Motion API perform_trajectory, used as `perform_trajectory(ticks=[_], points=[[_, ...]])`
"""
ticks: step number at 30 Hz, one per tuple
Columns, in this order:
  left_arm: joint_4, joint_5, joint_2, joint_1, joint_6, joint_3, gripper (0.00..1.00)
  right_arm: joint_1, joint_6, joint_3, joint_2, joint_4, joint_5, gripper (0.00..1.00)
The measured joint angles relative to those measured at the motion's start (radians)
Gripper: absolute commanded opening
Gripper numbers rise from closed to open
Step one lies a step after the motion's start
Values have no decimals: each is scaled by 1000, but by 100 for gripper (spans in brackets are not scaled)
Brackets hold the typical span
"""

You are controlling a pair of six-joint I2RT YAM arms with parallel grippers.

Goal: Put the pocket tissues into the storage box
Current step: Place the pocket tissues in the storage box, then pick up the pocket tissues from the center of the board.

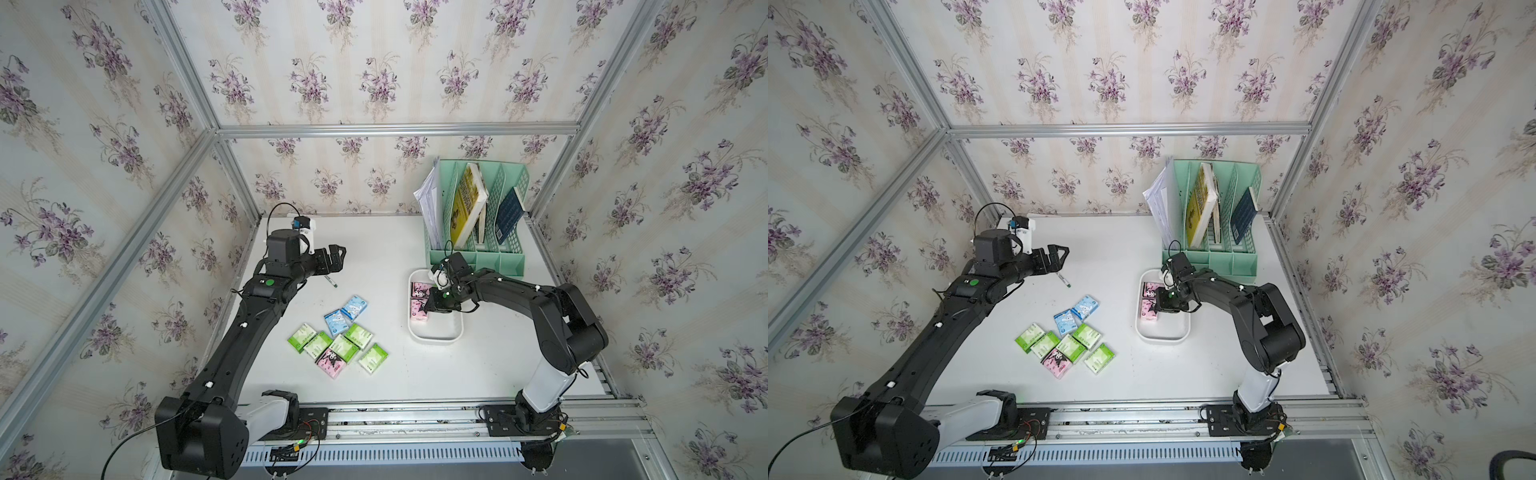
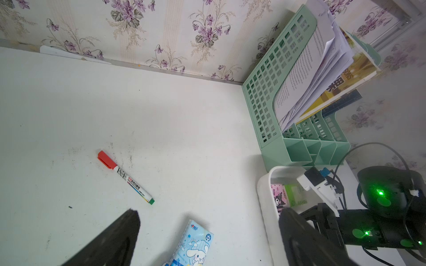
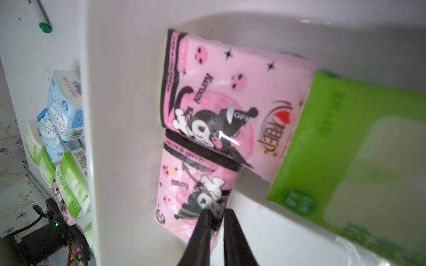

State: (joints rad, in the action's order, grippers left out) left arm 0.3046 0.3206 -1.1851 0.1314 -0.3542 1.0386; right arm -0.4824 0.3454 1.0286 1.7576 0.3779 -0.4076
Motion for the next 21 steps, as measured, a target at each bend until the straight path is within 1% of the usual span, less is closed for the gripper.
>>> perform_trajectory(ticks=[3, 6, 13, 15, 17, 19, 21], points=[[0, -2, 2, 0, 5, 0, 99, 0, -1, 8, -1, 0, 0, 20], [4, -2, 6, 0, 7, 0, 99, 0, -3, 16, -12, 2, 1, 25], [17, -5, 12, 0, 6, 1, 99, -11, -47, 80, -119, 33, 38, 42], [21, -6, 12, 0, 4, 6, 99, -34, -71, 95, -152, 22, 53, 47], [22, -8, 17, 0, -2, 12, 99, -79, -98, 103, -168, 3, 59, 49], [23, -23, 29, 0, -15, 12, 99, -125, -121, 116, -158, -14, 51, 50], [23, -33, 43, -5, -22, 3, 99, -166, -145, 150, -115, -26, 29, 52]])
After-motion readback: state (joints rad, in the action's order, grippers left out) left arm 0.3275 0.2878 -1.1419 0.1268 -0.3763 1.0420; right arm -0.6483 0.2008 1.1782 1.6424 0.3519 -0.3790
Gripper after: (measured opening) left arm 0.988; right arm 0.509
